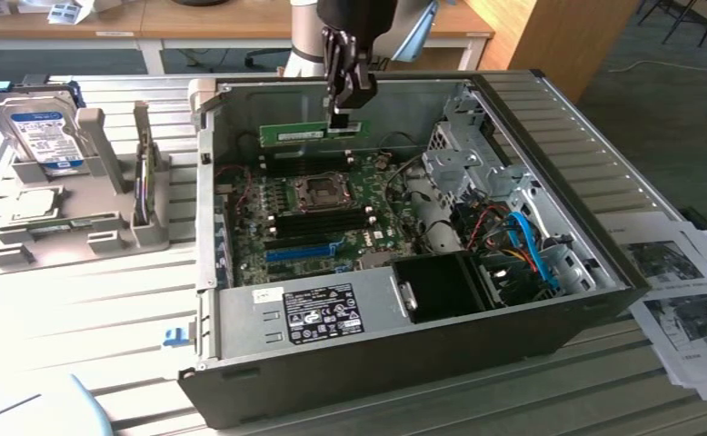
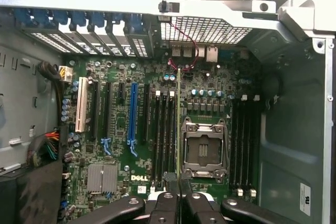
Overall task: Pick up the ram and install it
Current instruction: 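Insert the ram into the slot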
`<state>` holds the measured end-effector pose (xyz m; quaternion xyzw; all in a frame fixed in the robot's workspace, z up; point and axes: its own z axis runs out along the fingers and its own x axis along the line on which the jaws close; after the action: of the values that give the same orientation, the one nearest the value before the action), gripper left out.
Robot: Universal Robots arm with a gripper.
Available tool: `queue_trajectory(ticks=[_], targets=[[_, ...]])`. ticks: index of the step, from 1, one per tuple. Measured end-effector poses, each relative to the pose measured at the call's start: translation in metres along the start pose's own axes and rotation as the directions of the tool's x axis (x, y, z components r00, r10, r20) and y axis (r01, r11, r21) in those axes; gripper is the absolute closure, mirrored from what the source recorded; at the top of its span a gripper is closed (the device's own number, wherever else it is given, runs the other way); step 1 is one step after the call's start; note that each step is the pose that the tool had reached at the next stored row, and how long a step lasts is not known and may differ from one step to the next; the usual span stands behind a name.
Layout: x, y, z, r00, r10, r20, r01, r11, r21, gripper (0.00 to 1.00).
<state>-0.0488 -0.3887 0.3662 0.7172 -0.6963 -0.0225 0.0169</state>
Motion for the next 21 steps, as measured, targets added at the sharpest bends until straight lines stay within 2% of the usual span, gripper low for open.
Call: queue_trajectory(ticks=[21], targets=[[0.0001, -0.0005, 0.0083, 1.0000, 0.000, 0.0000, 0.000, 1.0000, 0.0001, 0.89]])
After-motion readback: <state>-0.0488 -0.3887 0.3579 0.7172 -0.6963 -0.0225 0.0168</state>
